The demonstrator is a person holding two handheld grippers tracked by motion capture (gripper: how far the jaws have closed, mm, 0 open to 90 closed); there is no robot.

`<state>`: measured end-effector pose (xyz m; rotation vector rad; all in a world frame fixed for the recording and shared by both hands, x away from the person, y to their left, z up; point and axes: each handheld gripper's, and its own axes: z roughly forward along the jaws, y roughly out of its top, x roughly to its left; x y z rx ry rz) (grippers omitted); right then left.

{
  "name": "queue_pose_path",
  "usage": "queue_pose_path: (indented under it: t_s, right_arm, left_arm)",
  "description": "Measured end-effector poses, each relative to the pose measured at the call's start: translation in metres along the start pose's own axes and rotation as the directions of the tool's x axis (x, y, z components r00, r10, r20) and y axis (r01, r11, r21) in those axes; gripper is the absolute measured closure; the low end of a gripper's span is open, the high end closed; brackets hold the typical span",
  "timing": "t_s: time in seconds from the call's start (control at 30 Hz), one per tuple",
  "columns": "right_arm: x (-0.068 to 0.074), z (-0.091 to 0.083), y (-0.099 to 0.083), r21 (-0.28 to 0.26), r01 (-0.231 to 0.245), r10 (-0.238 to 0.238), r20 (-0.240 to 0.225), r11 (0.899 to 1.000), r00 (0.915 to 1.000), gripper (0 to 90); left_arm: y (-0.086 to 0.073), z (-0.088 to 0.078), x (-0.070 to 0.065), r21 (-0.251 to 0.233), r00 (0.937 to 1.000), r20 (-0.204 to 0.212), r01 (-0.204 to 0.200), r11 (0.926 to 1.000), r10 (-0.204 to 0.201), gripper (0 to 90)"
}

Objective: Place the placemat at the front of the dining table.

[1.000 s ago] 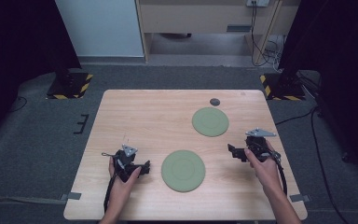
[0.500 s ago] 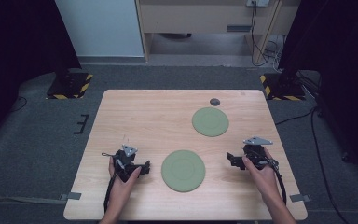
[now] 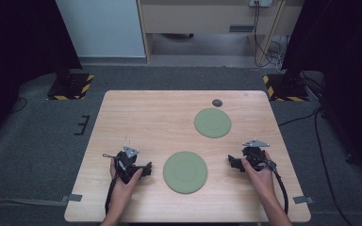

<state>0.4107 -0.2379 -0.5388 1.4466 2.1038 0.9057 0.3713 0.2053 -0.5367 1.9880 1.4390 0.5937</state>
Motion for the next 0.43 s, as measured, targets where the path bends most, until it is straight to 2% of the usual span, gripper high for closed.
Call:
queue_pose_path:
  t_s: [0.2,0.43]
  right_arm:
    - [0.0023,0.0014,0.0008,0.009,0.026,-0.026,-0.003,1.0,0.9997,3.4]
    - [0.0022,0.0018,0.0005,0.019,0.011,-0.011,0.008,1.0,0.9999,0.4]
  left_arm:
    - [0.0,0.0,0.0,0.0,1.0,0.0,0.0,1.0,0.0,0.0]
    - [-0.0002,-0.0002,-0.0005,0.001,1.0,0.004,-0.004,1.0,0.004,0.0]
